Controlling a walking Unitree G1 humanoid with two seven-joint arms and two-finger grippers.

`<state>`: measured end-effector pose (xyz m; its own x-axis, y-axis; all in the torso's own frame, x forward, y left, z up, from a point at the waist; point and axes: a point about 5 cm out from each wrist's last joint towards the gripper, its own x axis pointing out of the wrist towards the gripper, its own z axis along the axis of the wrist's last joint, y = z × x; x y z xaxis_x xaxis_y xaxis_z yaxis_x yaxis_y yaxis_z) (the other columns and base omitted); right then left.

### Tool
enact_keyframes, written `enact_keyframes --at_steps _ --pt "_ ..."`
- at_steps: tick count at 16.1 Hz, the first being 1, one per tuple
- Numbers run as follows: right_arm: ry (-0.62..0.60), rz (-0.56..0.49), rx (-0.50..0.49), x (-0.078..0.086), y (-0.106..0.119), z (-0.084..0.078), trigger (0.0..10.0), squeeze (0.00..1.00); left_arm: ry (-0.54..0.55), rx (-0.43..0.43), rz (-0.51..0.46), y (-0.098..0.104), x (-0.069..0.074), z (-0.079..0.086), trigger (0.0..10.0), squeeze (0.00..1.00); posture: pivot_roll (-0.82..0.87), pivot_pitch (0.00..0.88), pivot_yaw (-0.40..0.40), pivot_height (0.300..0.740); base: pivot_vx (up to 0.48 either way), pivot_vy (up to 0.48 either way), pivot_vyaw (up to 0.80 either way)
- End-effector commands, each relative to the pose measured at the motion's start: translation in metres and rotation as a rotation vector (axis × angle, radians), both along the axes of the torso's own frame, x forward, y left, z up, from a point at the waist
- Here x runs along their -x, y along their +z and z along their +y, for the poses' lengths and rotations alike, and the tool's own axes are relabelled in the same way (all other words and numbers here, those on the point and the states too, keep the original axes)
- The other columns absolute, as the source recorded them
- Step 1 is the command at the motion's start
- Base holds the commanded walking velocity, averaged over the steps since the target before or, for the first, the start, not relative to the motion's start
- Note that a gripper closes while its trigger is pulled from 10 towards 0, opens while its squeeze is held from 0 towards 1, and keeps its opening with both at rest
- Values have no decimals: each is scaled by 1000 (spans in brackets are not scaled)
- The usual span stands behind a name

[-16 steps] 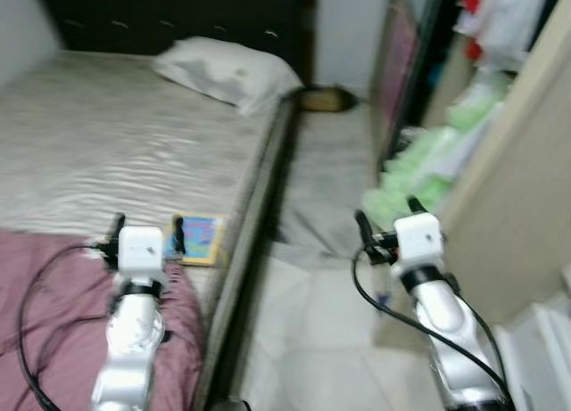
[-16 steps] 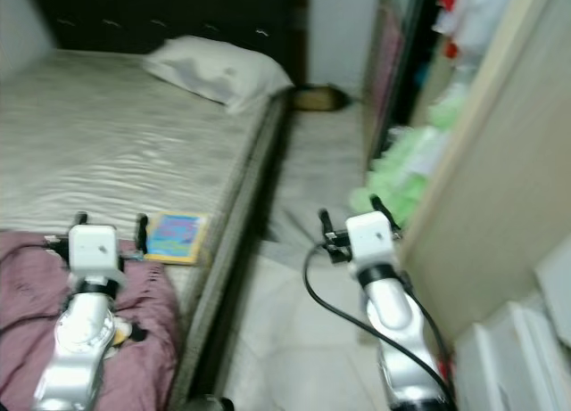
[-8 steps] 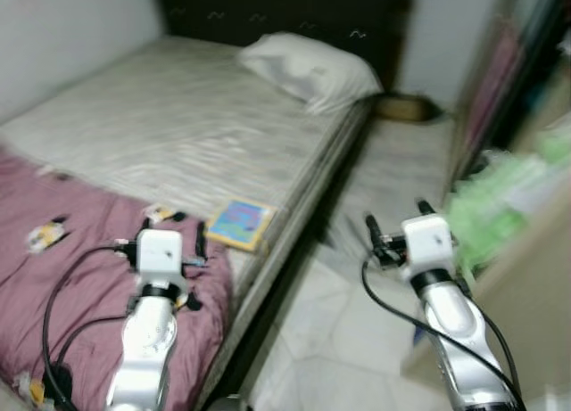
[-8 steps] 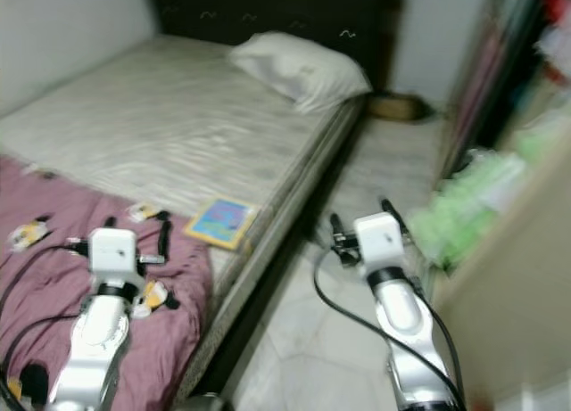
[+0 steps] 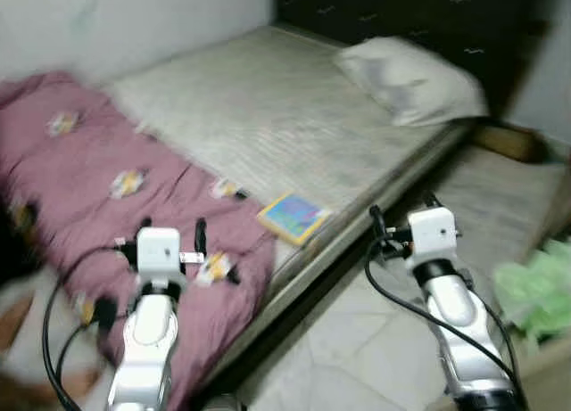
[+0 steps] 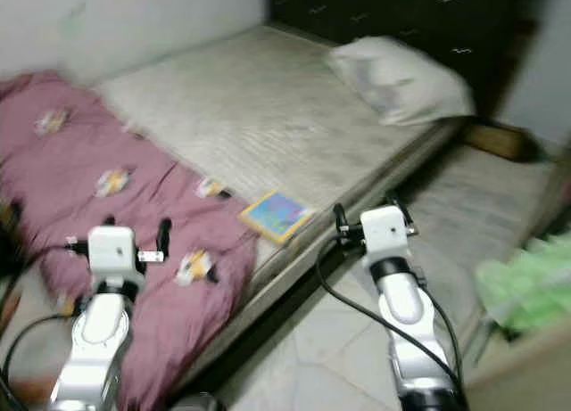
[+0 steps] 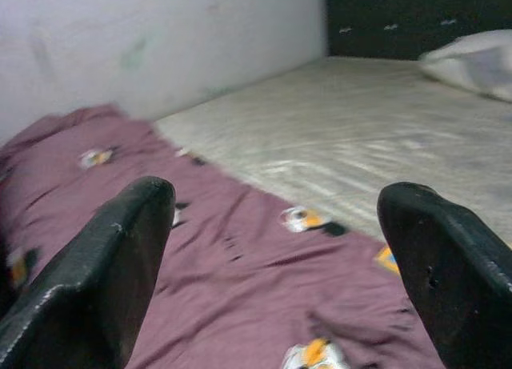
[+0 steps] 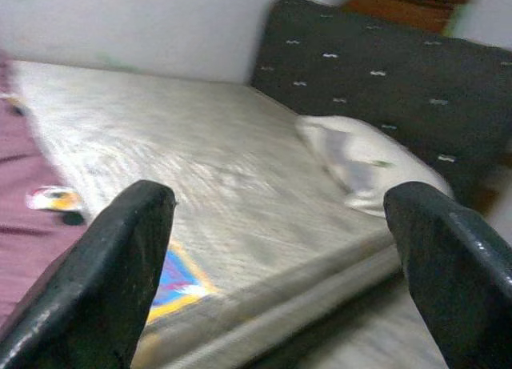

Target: Clean up the room

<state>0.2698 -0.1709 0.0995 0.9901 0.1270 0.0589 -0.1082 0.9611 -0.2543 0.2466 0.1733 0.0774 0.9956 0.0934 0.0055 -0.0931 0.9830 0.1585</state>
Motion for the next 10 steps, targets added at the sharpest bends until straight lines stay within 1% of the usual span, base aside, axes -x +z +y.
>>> enact_keyframes --at_steps 1,4,9,10 --pt "11 -6 -4 0 1 3 10000 0 5 4 -3 2 -3 1 10000 0 -37 0 -3 740 0 0 800" --pt "10 -10 -7 -1 2 3 10000 0 -12 4 -4 3 -5 0 10000 0 -40 0 -1 740 0 0 800" --pt "16 -8 -7 0 2 3 10000 0 -19 9 5 2 -2 -1 10000 0 -42 0 -1 740 0 0 800" --pt "21 -2 -24 0 1 4 10000 0 -23 13 7 1 -2 -2 10000 0 -42 0 -1 740 0 0 800"
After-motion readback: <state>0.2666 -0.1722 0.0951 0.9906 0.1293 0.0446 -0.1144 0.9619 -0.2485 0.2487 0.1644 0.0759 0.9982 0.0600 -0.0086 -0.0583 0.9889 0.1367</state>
